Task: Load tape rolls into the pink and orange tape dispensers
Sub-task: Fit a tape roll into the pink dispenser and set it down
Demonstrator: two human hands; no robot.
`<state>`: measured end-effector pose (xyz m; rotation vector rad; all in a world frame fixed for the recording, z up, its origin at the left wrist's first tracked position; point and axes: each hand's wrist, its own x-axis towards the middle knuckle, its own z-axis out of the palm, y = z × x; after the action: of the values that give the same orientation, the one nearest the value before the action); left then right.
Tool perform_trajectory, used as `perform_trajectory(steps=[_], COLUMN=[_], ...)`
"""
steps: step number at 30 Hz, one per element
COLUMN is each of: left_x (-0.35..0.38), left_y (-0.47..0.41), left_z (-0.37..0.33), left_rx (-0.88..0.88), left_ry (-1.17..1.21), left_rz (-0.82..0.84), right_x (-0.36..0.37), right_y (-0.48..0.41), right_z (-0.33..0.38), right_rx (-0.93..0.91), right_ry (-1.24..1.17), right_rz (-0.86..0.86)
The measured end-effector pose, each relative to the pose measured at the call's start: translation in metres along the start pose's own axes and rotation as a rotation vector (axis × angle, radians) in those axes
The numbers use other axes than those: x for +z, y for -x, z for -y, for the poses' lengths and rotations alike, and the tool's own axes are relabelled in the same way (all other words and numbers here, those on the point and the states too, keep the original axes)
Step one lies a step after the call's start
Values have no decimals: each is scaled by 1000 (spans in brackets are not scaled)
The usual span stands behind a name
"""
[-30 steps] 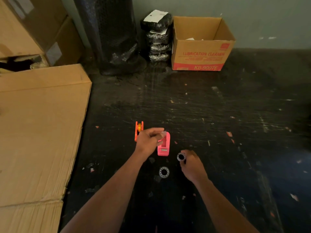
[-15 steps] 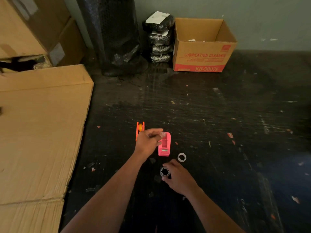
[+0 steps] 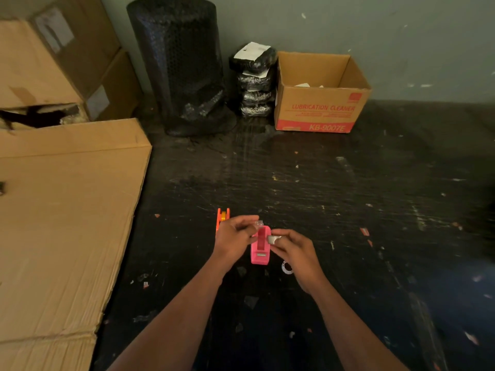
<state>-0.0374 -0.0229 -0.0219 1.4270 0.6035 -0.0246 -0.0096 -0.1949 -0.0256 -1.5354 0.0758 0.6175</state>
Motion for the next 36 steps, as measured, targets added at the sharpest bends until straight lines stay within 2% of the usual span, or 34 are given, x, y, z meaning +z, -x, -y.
perform_trajectory(steps=[5, 11, 23, 27, 36], left_x=[1, 1, -1, 0, 0], left_y=[2, 0, -2, -2, -4], left_z=[-6, -9, -5, -6, -1], left_rx=[3, 13, -4, -3, -17], left_ry=[32, 50, 33, 70, 60], left_rz=[40, 65, 100, 67, 69], right_x=[-1, -1, -5, -6, -11], right_y=[-11, -21, -24, -25, -30], right_z=[22, 34, 33, 33, 42], right_rx=[12, -32, -41, -39, -28], right_ry=[-103, -2, -7, -15, 82], right_rz=[24, 35, 135, 170, 224])
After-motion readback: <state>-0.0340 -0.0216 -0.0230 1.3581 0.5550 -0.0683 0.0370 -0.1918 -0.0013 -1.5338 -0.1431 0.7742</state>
